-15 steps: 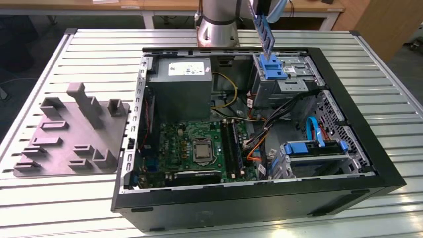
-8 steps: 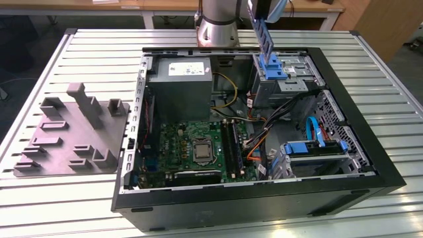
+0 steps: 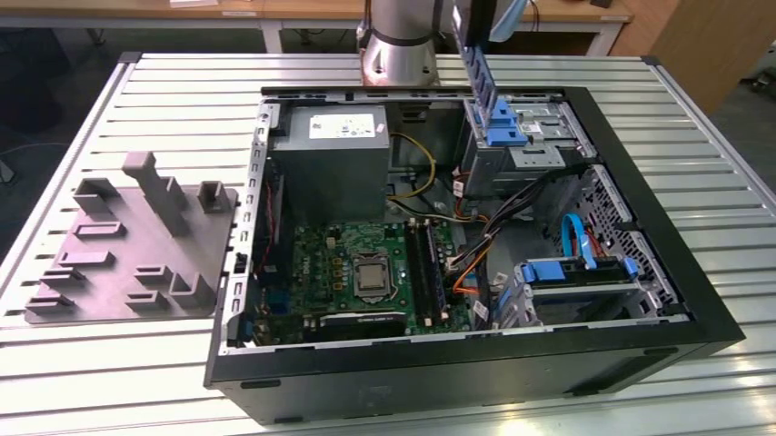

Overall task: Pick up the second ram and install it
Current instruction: 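Insert the second ram into the second slot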

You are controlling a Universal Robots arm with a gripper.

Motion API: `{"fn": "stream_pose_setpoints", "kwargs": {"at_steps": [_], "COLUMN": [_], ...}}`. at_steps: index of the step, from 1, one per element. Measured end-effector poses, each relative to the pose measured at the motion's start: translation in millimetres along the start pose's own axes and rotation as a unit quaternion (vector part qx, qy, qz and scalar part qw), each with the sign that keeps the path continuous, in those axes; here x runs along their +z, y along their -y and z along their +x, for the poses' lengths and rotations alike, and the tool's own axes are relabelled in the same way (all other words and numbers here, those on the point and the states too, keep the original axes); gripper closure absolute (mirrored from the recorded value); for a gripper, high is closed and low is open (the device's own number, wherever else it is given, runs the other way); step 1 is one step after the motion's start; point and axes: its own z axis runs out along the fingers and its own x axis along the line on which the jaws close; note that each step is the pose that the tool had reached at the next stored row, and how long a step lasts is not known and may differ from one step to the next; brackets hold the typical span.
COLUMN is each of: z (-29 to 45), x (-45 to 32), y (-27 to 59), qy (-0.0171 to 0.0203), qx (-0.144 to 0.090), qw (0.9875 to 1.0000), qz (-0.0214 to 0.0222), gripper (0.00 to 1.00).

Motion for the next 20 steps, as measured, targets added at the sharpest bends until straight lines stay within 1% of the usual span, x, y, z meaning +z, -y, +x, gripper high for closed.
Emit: {"fn": "stream_pose_setpoints", "kwargs": {"at_steps": [10,20], "z": [0.5,1.0], "x": [16.0,29.2], "y": [0.4,0.8], "qy": [0.0,-0.0006], "qx": [-0.002,-0.02], "qw": [1.0,0.9998], "qz": [-0.0001,-0.0007], "gripper": [0.89,0.89]}}
